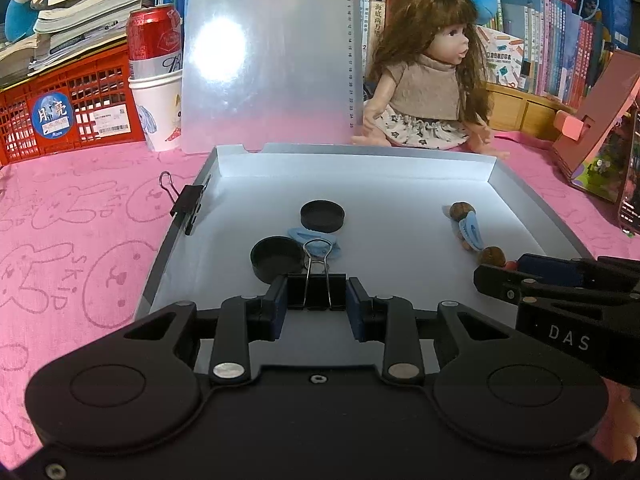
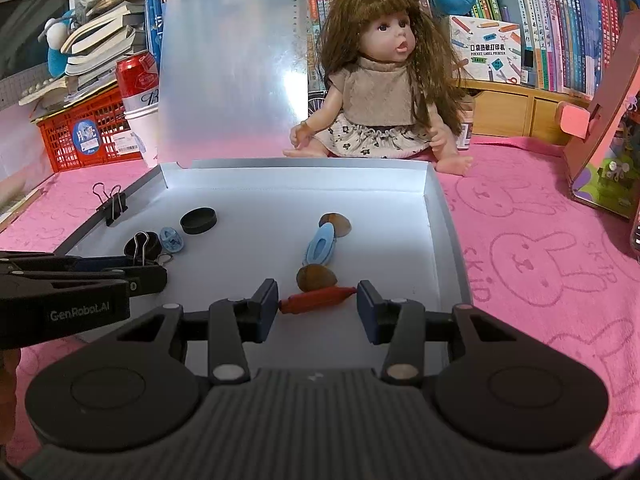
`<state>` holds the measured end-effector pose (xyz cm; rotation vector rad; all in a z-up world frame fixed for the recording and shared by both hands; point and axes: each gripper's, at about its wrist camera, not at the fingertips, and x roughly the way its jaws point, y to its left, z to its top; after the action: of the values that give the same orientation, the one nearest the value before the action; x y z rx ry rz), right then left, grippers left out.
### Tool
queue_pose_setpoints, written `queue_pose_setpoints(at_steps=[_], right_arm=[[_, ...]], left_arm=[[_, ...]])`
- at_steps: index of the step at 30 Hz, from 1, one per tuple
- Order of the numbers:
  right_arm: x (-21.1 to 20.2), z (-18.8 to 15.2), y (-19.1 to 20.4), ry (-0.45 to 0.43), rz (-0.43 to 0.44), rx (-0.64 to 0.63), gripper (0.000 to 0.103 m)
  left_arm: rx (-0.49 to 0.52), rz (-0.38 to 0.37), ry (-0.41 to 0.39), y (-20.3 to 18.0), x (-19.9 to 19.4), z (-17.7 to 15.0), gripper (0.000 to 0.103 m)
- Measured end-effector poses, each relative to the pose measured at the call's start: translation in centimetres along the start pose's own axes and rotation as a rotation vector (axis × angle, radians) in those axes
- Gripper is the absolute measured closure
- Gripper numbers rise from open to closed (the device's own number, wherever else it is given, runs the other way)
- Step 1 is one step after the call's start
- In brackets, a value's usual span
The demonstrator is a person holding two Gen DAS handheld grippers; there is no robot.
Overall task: Organize rigid objects
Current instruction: 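Open both grippers to release the binder clip and red piece in the box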
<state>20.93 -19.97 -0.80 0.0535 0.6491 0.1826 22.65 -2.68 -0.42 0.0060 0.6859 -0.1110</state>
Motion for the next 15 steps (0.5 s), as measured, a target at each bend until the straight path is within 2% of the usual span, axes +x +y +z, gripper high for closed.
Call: queue_pose_setpoints(at_steps=[3,6,10,12,15], right_arm=[[0.0,0.0,0.0,-0.002,0.01,0.003,0.052],[-0.1,0.1,-0.1,-0.006,0.013,0.01,0.041],[-0.5,0.2,0.0,-0.012,0.022,0.013,0.036],[-0.9,0.3,0.0,-0.019,0.025,0.008,0.029],[-1.8,0.5,0.1,-0.036,0.029,0.001,0.025]], left_arm=[[0.005,0.001,0.004,0.0,-0.1,0.0,0.073],[0.006,-0.004,0.012,0.0,-0.3,0.0,0.073],[0.016,-0.009,0.017,0.0,-1.0,-0.1,0.072],[0.025,-0.007,0.008,-0.1,-1.6,-0.2,0.063],[0.035,-0.014,-0.011,-0.4,-2.6,-0.2,0.06]])
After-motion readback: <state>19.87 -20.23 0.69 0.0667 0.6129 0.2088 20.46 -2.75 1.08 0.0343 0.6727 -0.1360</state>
